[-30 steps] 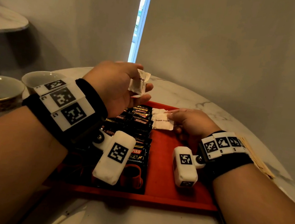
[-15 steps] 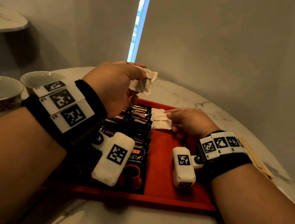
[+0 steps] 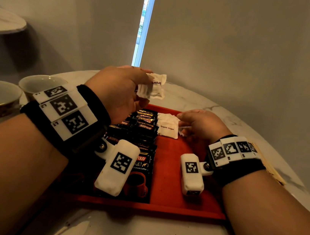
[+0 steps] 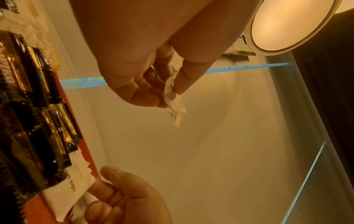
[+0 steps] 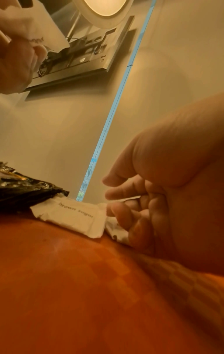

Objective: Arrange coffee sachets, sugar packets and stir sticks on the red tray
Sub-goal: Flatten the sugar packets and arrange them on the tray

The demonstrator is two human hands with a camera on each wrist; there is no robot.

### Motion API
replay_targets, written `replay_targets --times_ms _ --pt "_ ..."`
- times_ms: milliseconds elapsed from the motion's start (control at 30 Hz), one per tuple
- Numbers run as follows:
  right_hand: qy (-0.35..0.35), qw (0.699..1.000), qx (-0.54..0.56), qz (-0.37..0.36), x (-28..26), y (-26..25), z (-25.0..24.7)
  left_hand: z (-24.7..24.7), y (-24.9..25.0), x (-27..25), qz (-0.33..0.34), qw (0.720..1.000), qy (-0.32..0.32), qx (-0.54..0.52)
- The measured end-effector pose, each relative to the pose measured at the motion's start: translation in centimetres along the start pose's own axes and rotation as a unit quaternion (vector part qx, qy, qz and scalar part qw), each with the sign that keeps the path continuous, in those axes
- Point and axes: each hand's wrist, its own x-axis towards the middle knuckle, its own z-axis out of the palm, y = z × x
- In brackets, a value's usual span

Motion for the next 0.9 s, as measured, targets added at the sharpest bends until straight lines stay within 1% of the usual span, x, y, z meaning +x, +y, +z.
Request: replay_targets --times_ms 133,267,333,400,500,567,700,900 --pt "0.01 1.0 0.003 -0.016 -0.2 -0.6 -0.2 0.1 0.0 0.0 -0.001 1.0 -0.016 -0.006" --pt "0.017 0.995 0.074 -0.057 -0.9 -1.6 -0.3 0.2 -0.1 0.0 0.005 0.999 -0.034 -0.024" --pt "-0.011 0.988 0.131 -0.079 -1.6 -2.6 -0.2 0.2 0.0 0.0 0.01 0.999 -0.035 -0.031" --pt "-0.062 0.977 0.179 -0.099 -2.5 -3.5 0.0 0.1 0.1 -0.2 0.01 0.999 -0.035 -0.025" --pt "-0.132 0.965 0.173 -0.143 -3.9 -4.4 0.6 0.1 0.1 -0.3 0.017 0.999 -0.03 0.007" --pt "-0.15 0.963 0.158 -0.16 -4.5 -4.7 1.1 0.1 0.0 -0.3 0.022 0.999 -0.028 0.018" --pt "-0.15 0.963 0.137 -0.177 -5.3 -5.0 1.5 0.0 0.0 -0.3 0.027 0.999 -0.031 0.024" --pt "-0.131 0.959 0.18 -0.176 -5.6 -5.4 1.4 0.1 0.0 -0.4 0.012 0.998 -0.04 0.05"
